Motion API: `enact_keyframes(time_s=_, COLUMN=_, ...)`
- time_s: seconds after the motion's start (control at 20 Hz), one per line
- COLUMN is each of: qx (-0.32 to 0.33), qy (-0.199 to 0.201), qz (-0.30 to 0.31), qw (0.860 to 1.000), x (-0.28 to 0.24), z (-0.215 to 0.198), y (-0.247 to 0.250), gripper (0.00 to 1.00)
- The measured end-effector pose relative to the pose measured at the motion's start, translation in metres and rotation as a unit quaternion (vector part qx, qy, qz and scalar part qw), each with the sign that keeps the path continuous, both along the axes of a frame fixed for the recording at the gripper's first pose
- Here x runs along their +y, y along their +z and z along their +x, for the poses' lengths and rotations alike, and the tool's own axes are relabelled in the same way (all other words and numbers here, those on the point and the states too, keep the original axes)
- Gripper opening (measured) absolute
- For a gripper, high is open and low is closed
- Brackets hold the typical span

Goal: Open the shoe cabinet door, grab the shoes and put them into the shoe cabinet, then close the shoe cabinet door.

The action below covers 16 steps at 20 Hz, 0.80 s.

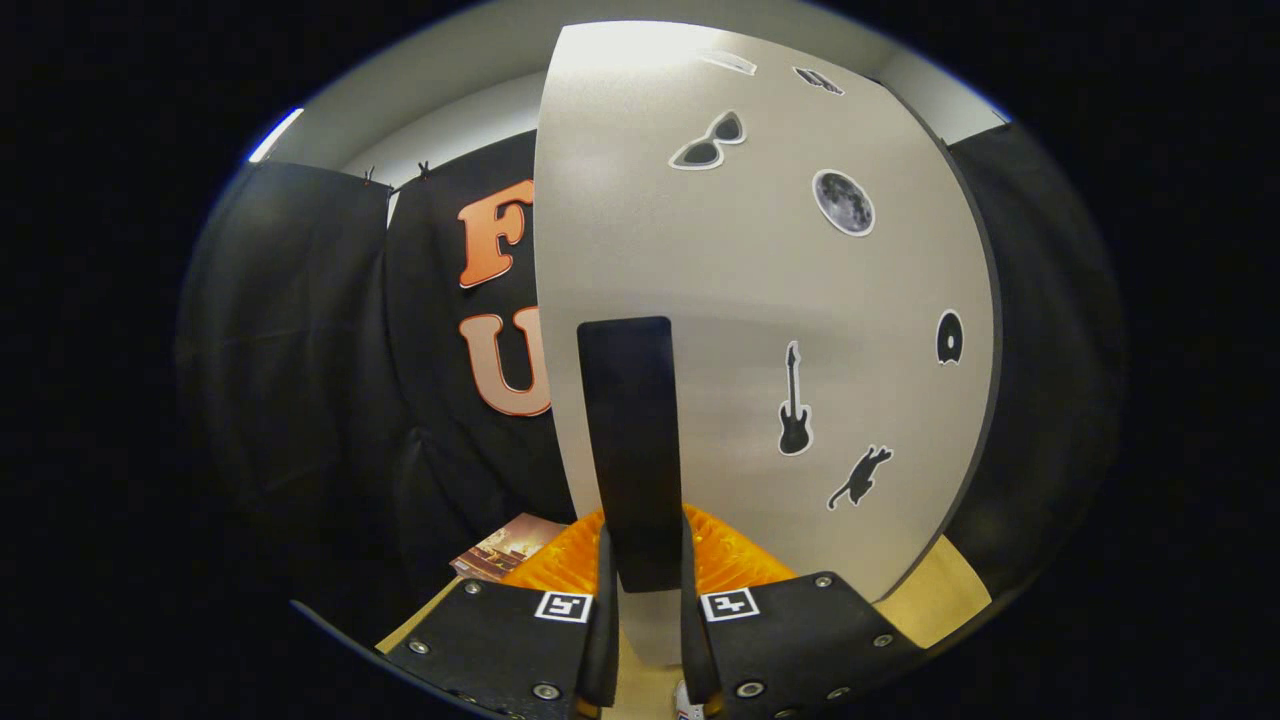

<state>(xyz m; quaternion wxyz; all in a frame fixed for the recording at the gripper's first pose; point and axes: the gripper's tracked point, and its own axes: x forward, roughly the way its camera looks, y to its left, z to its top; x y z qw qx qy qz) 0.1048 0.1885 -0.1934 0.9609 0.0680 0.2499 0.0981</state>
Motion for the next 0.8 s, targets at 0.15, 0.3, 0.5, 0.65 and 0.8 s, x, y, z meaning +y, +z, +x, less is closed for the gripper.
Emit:
enact_keyframes(time_s=0.15, qx=0.001, qy=0.004, qz=0.009, qw=1.000, x=-0.007, z=-0.012, y=0.004, gripper=0.25)
enact_keyframes(time_s=0.3, qx=0.000, qy=0.007, qz=0.008, qw=1.000, x=-0.017, z=-0.021, y=0.008, gripper=0.25)
enact_keyframes(time_s=0.5, qx=0.002, qy=0.017, qz=0.019, qw=1.000, x=-0.026, z=-0.031, y=0.011, gripper=0.25)
enact_keyframes(time_s=0.65, qx=0.005, qy=0.021, qz=0.020, qw=1.000, x=-0.034, z=-0.038, y=0.012, gripper=0.25)
enact_keyframes(time_s=0.8, qx=0.004, qy=0.020, qz=0.022, qw=1.000, x=-0.046, z=-0.046, y=0.014, gripper=0.25)
